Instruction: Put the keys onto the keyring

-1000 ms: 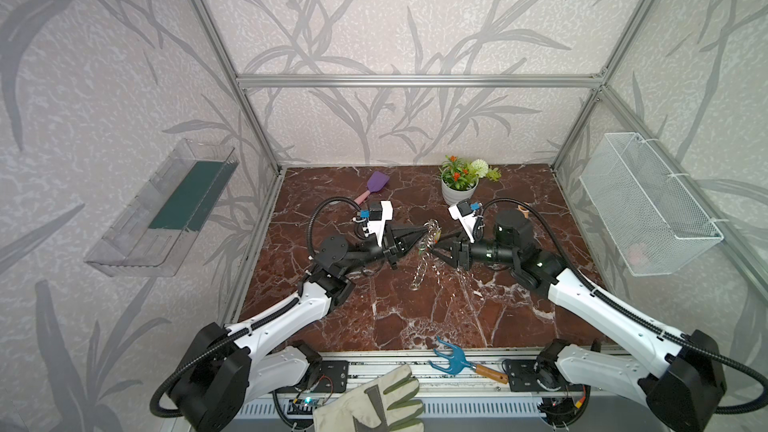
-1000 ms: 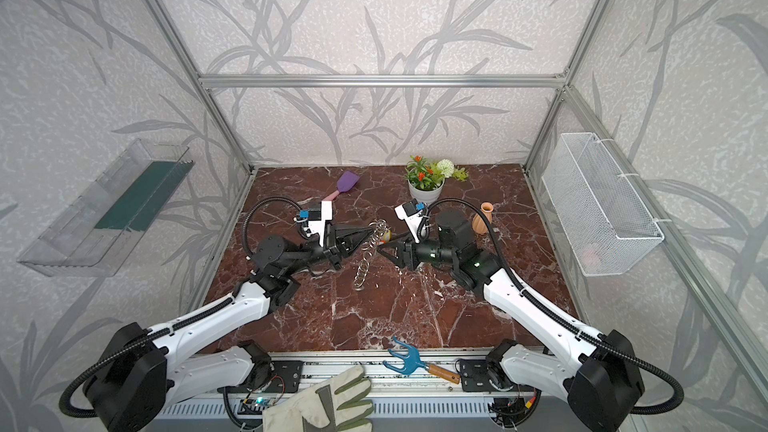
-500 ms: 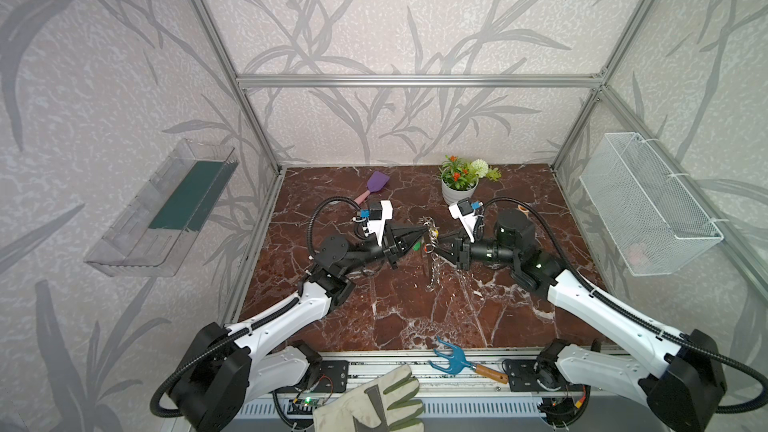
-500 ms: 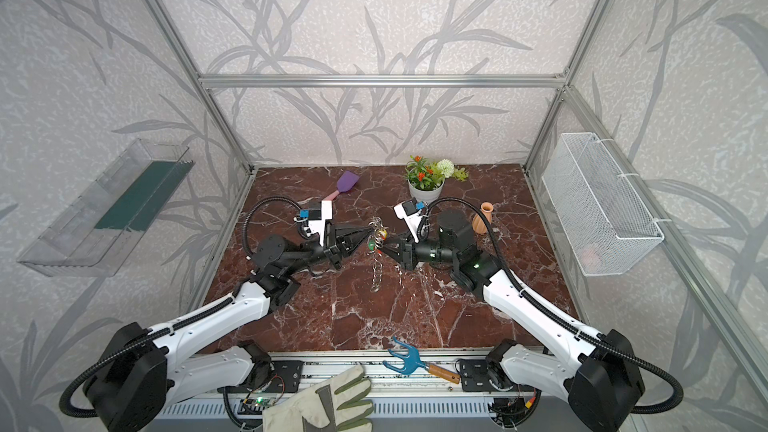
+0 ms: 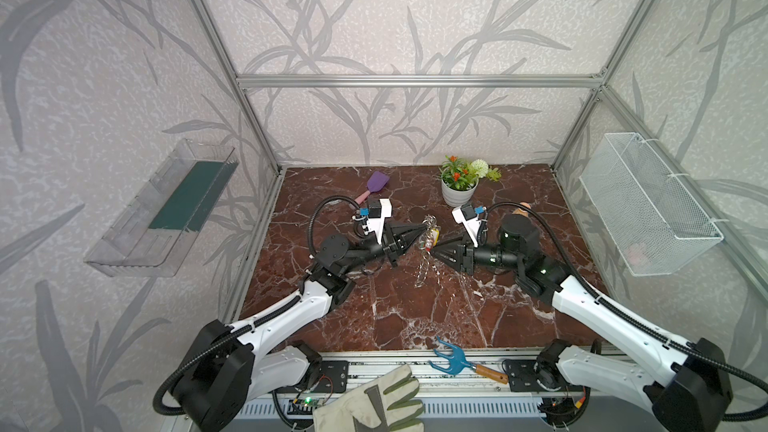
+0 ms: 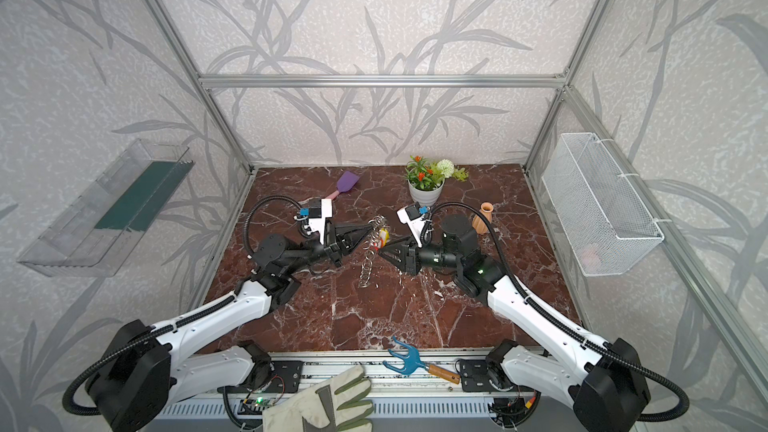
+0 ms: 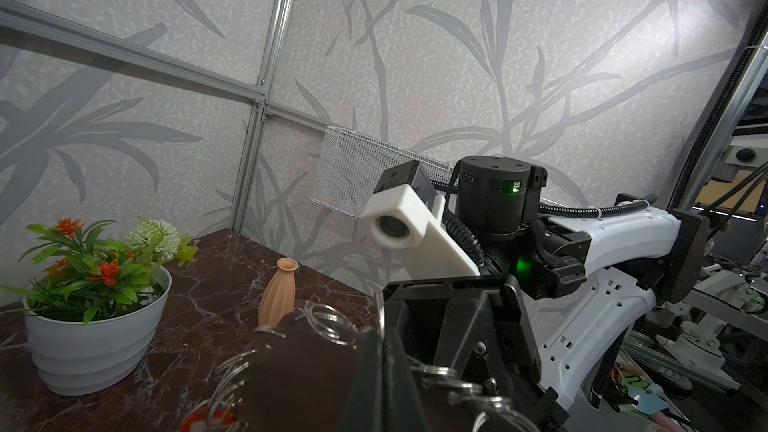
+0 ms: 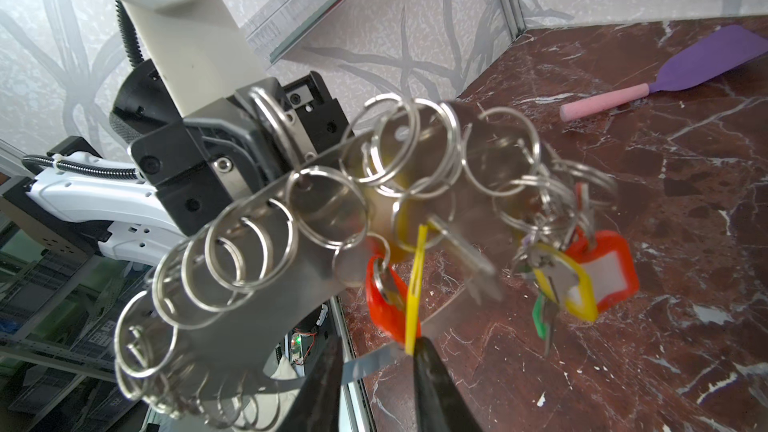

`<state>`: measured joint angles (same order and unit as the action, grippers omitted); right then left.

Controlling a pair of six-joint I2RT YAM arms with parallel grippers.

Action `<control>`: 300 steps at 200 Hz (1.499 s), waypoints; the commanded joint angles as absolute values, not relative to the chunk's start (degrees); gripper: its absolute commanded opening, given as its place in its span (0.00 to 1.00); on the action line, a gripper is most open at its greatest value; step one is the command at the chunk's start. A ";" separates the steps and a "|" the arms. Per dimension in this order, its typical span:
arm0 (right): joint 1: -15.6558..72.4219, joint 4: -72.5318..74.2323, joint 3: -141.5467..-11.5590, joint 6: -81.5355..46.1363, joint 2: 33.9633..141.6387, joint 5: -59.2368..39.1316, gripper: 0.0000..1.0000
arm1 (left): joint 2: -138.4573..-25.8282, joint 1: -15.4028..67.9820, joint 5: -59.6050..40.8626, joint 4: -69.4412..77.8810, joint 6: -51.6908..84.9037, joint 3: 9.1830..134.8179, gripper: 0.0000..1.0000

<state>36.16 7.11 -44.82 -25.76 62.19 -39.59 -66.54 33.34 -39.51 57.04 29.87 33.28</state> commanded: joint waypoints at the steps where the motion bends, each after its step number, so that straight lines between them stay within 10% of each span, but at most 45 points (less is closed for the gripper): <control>1: 36.47 10.26 -44.56 -26.51 63.37 -40.86 0.31 | -65.74 33.08 -39.24 61.56 31.04 35.07 0.00; 116: 36.42 17.41 -44.38 -30.15 67.12 -41.45 0.24 | -66.61 32.98 -38.93 61.86 31.21 35.24 0.00; 164: 36.42 17.08 -43.68 -30.37 65.92 -41.05 0.06 | -66.19 32.93 -38.75 60.65 30.17 34.85 0.00; 300: 36.39 -12.51 -50.65 -18.82 54.40 -33.60 0.00 | -62.72 31.91 -41.22 47.16 21.50 34.19 0.00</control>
<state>36.18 -3.79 -46.52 -23.77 55.81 -36.23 -65.41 32.77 -41.95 47.31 24.12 33.26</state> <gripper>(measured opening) 0.052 0.048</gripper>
